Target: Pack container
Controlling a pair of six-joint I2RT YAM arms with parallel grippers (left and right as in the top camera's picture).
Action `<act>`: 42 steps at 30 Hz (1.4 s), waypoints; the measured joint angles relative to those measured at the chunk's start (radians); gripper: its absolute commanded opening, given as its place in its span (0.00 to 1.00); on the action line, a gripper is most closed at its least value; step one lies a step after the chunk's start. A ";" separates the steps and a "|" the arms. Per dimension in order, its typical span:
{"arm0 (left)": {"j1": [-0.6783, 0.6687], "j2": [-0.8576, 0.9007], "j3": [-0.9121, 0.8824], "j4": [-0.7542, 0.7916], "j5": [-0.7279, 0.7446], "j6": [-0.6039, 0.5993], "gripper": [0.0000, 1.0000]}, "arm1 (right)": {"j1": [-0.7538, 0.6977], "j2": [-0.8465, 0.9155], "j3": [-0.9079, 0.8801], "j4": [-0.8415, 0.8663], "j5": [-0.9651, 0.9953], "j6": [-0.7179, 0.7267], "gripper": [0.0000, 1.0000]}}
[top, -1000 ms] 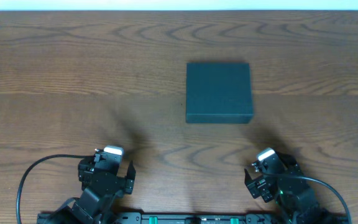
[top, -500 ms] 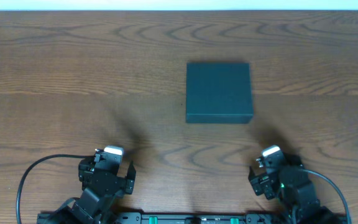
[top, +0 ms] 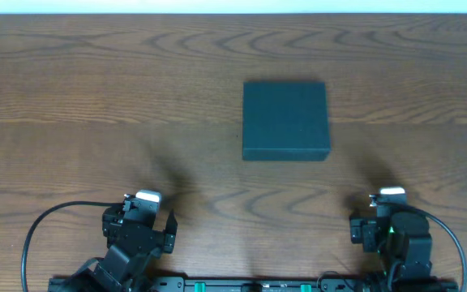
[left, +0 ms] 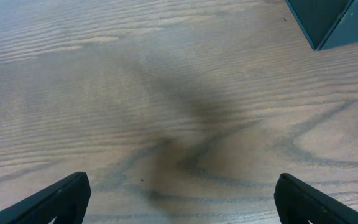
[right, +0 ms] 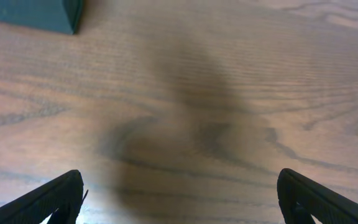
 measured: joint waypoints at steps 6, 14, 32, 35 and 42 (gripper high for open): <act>0.000 0.000 0.000 0.000 0.000 0.000 0.96 | -0.029 -0.065 -0.015 0.000 0.000 0.000 0.99; 0.005 0.000 0.000 0.000 0.000 0.000 0.95 | -0.029 -0.069 -0.023 0.000 0.000 0.000 0.99; 0.383 0.000 0.000 -0.003 0.000 0.000 0.96 | -0.029 -0.069 -0.023 0.000 0.000 0.000 0.99; 0.439 0.000 0.000 -0.015 0.001 0.000 0.96 | -0.029 -0.069 -0.023 0.000 0.000 0.000 0.99; 0.558 -0.029 -0.042 0.049 0.127 0.000 0.95 | -0.029 -0.069 -0.023 0.000 0.000 0.000 0.99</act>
